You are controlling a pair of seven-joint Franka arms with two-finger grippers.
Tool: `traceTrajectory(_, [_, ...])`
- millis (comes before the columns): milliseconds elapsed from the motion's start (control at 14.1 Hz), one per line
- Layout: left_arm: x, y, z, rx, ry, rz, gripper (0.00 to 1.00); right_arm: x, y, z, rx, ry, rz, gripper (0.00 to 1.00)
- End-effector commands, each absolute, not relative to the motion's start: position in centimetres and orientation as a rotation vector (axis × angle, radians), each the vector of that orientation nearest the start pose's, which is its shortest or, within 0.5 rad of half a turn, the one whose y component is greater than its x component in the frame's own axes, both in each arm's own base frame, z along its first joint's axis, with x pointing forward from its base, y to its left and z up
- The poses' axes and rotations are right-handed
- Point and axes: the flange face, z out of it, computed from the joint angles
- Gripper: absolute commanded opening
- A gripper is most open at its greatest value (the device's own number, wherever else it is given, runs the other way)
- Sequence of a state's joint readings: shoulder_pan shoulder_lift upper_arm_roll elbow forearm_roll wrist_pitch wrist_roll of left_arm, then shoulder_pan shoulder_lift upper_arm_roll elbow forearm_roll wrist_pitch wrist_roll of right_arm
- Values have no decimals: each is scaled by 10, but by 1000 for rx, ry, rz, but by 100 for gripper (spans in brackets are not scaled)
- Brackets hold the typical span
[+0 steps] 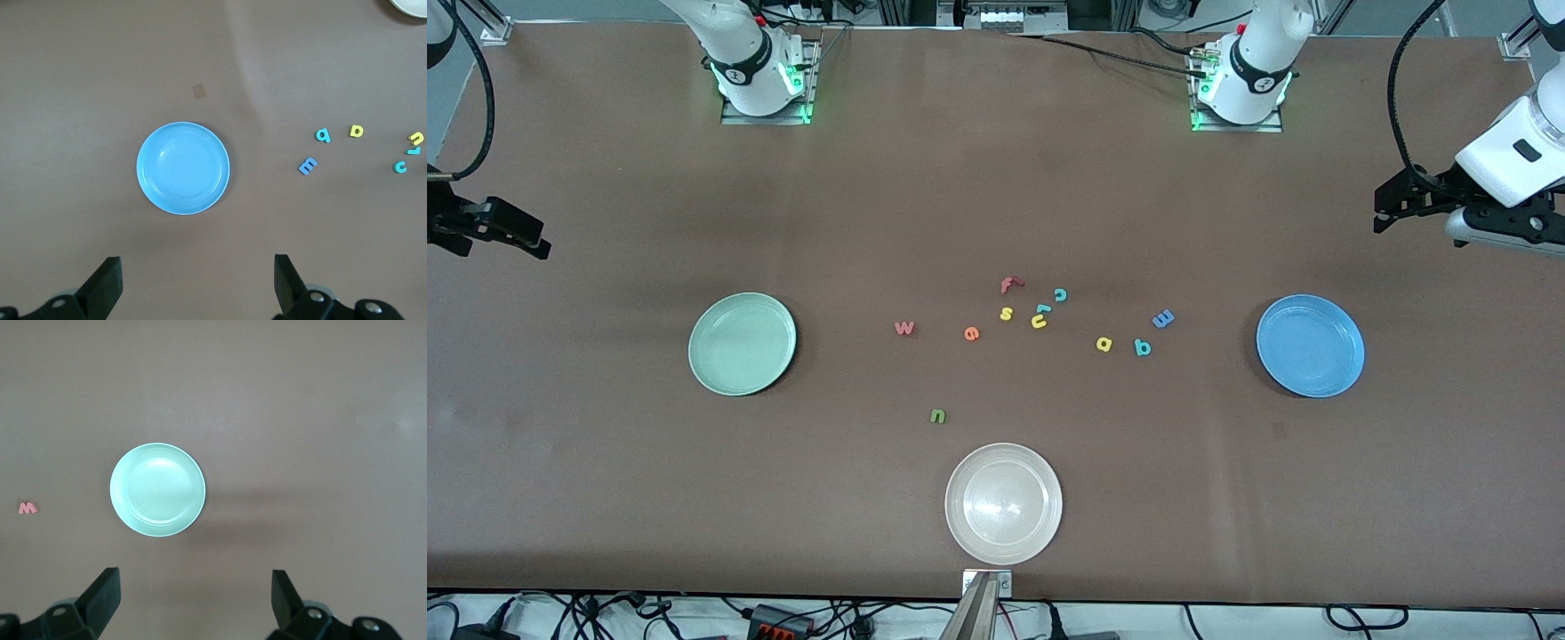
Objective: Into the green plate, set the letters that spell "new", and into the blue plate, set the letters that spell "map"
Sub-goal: 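Move the right gripper toward the pink w beside the green plate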
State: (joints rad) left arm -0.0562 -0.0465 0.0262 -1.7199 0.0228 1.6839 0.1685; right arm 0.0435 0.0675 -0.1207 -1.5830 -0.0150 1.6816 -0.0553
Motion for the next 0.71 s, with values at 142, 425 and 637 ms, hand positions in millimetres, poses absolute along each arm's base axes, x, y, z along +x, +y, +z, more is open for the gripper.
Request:
traceTrajectory(142, [544,-15,593,-3117,309,-16,100,574,-46,596,-3170,21,-61,100])
traceTrajectory(425, [544,-15,593,-3118,306,-16,100,583,-41,578,-3161,29,-18,100])
traceTrajectory(637, [544,-15,593,-3117,309,-14,100,602,-4,540,-3123,-49,67,100])
